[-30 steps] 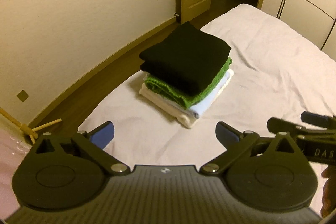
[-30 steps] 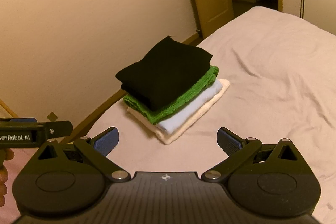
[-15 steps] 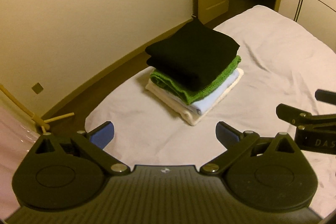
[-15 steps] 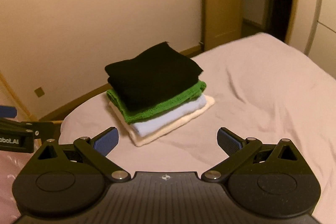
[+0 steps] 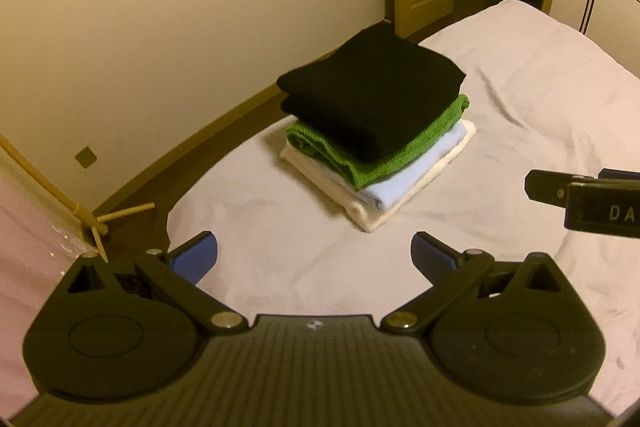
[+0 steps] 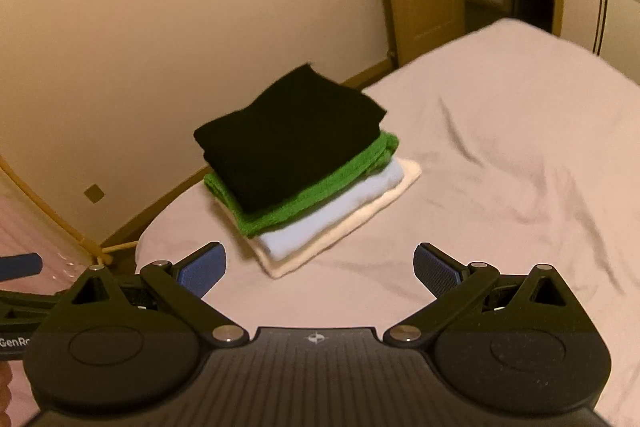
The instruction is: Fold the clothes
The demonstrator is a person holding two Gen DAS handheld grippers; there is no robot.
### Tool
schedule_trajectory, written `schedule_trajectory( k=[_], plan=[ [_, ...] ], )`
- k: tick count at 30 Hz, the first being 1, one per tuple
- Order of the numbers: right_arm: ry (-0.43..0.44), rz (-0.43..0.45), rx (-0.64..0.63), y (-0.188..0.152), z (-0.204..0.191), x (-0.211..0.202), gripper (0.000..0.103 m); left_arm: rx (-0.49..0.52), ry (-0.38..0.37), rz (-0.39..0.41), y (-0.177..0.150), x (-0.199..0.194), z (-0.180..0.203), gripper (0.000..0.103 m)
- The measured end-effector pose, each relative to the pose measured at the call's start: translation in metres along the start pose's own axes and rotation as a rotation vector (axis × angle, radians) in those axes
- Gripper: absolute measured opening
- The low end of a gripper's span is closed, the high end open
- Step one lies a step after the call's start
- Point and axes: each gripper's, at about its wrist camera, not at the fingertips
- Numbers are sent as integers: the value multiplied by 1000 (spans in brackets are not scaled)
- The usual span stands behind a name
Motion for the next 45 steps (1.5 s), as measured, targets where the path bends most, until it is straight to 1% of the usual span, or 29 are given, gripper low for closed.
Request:
schedule_trajectory(
  k=[3,5,10,16,26,45],
  plan=[
    [7,-33,4,1,5,8,103,-27,-14,-37,-1,8,1,102],
    [-2,-48,-15,0,5,14,103,-43,-22,-58,-1,13,1,102],
    [-10,-92,-44,-3,4,30,103,-45,-31,-97,-4,28,4,102],
    [-15,-135,-49,-4,4,47,103,-49,-46,-125,-4,44,2,102],
    [-34,-185,-34,1,6,72,103,-35,-55,-116,5,66,1,102],
    [-59,-239,-4,7,2,104,103,-33,-81,-153,14,99,-9,102]
  ],
)
Point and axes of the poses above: each gripper's, at about its wrist camera, not at the fingertips, and x roughly the way its jaws point, z to its right, y to its top, and after that the axes turned 10 degrees about x, right-handed
